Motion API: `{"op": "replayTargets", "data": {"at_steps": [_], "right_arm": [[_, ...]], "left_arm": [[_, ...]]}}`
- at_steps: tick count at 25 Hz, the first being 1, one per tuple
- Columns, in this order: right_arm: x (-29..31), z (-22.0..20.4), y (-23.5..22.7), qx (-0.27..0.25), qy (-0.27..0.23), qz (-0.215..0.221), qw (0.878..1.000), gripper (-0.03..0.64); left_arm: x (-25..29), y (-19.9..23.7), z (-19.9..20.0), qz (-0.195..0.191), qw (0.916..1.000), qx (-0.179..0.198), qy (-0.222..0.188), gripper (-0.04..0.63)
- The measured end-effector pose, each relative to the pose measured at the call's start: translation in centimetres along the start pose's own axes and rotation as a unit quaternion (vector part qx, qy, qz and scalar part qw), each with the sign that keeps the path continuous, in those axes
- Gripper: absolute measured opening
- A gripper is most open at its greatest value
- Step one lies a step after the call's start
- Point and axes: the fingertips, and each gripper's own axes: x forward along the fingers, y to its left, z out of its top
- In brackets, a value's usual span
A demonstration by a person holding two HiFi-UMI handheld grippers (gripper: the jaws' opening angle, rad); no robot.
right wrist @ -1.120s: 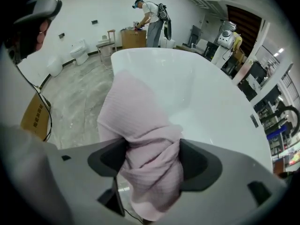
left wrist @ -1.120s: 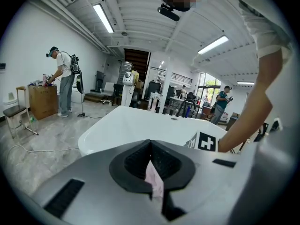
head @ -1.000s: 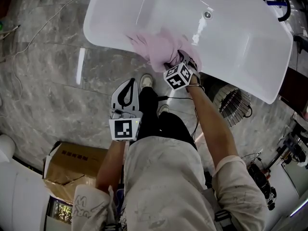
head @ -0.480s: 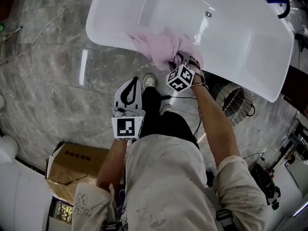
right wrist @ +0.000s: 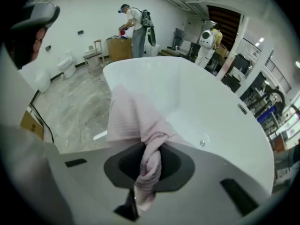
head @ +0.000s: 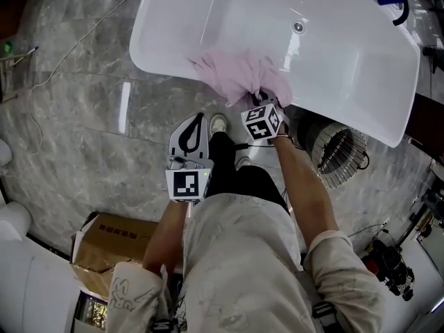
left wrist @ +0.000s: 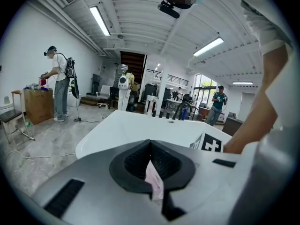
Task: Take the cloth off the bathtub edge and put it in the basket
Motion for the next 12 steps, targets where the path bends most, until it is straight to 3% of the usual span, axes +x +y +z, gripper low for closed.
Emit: {"op": "replayTargets", "data": {"at_steps": [6, 12], "right_arm": [[-2.7, 0.5, -0.8, 0.097, -0.024, -0.009, 0.995, 0.028], [-7.4, 1.6, -1.4, 0.124, -0.067, -0.024, 0.99, 0.026]], "left_arm": [[-0.2, 0.1, 1.4, -0.001, 1.0, 0.003, -0.008, 0.002], [-0.5, -0.2, 3.3, -0.014, 0.9997, 0.008, -0.016, 0.002]]}}
